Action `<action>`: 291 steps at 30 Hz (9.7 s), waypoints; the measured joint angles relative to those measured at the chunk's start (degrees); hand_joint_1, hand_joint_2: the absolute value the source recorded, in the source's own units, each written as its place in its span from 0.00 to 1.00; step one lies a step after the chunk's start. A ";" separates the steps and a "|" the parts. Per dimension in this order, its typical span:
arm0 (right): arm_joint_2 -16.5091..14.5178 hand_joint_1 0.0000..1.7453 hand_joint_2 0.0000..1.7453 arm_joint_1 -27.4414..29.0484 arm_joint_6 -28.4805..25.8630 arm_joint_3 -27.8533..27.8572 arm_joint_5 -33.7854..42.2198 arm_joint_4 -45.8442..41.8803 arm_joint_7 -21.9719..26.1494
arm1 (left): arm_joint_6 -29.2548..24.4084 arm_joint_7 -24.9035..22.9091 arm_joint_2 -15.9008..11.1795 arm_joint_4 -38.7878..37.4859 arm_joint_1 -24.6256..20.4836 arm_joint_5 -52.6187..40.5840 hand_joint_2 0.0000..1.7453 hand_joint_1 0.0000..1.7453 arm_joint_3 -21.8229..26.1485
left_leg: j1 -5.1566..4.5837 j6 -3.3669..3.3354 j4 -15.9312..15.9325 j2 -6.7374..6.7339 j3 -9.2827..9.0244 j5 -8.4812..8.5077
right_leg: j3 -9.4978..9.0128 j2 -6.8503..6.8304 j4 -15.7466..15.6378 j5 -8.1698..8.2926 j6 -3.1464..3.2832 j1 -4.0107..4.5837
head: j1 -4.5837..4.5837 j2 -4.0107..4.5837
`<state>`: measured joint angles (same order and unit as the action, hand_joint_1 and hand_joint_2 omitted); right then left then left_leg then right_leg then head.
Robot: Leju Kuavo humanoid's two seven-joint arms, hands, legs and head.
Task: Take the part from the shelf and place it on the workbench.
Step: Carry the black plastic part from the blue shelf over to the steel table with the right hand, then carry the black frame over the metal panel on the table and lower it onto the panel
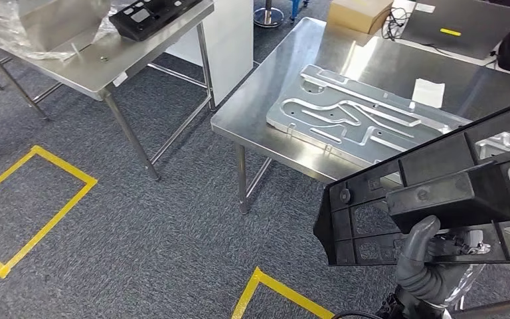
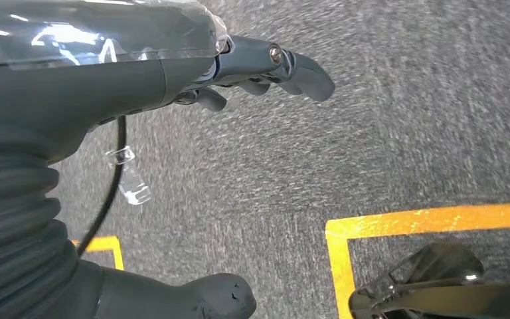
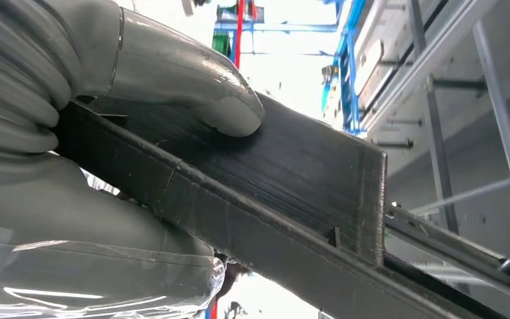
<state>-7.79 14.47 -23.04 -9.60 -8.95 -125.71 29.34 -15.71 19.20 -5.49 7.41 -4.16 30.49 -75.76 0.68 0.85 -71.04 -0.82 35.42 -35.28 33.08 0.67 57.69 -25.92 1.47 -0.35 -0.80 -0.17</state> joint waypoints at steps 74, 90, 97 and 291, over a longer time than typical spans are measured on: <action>3.45 1.00 1.00 1.83 -7.60 -3.15 -9.99 0.89 -2.60 | 7.12 5.31 -2.09 -0.68 1.00 13.29 1.00 0.00 6.53 | -0.23 -0.52 11.81 1.17 -3.18 8.08 | 0.24 1.34 1.74 -1.31 0.11 0.48 | -0.02 0.01; 3.54 1.00 1.00 2.19 -7.49 -3.72 -10.44 1.08 -2.93 | 8.35 2.69 -2.60 -1.46 1.25 15.29 1.00 0.00 7.43 | 0.06 -3.25 13.89 0.82 -6.01 6.28 | 5.70 0.21 12.68 -5.22 -2.85 -0.47 | -0.34 0.01; 3.74 1.00 1.00 2.63 -7.53 -3.72 -10.49 1.45 -3.19 | 8.33 2.85 -2.78 -1.64 1.68 15.51 1.00 0.00 7.43 | 2.15 0.61 13.85 0.47 -10.52 2.79 | 4.91 -1.35 4.03 1.25 -5.18 -2.54 | -0.69 0.00; -6.39 1.00 1.00 -62.50 32.64 -51.04 -46.40 64.89 -22.78 | 13.10 -2.89 -4.74 0.11 -8.96 31.47 1.00 0.00 2.99 | -1.35 -2.28 11.95 1.78 -2.89 8.37 | -1.20 0.34 1.22 -2.67 -1.49 0.18 | 0.31 0.01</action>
<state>-14.17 -48.04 9.61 -60.64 -55.35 -60.82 6.57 -2.62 16.31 -10.23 7.52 -13.12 61.96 -72.76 -0.67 -1.43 -59.09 0.96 32.53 -26.91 31.88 1.01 58.92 -28.59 -0.02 -0.18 -0.49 -0.17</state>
